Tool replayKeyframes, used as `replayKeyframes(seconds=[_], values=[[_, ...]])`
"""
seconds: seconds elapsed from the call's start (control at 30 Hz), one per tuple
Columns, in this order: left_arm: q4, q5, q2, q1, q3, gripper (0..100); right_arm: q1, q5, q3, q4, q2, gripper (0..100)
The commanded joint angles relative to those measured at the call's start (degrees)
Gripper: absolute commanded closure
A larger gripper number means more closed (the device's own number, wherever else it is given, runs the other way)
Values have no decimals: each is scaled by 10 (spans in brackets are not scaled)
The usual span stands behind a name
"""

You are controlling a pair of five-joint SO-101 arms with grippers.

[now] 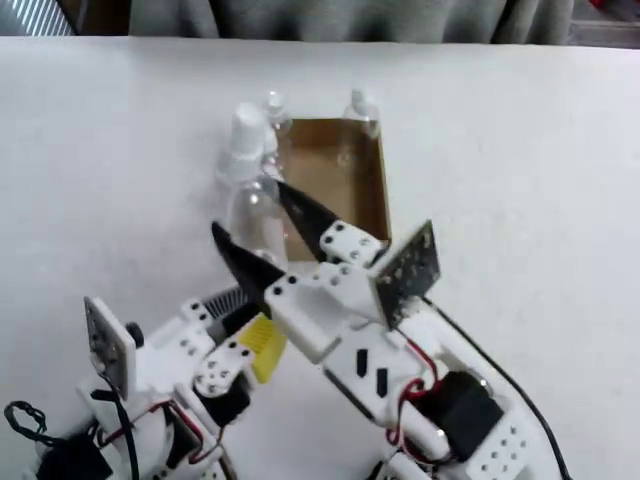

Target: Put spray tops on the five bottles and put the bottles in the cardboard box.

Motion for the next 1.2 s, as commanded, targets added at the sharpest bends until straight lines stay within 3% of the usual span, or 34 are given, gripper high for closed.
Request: replayKeyframes(seconds=[0.0, 0.4, 0.63, 0.83, 1.03, 1.17], values=[[-18, 3, -2, 1, -2, 980, -7, -5, -26, 41, -44, 983], [-18, 5, -2, -50, -1, 980, -7, -30, -26, 141, -131, 984], [-11, 4, -2, -46, -2, 980, -1, -28, -26, 121, -119, 984], [50, -10, -1, -50, -3, 980, 115, -28, -26, 56, -57, 984], [104, -135, -1, -56, -1, 980, 222, -28, -25, 32, 4, 984], [93, -146, 0, -128, 7, 980, 284, -28, -9, 31, 31, 984]])
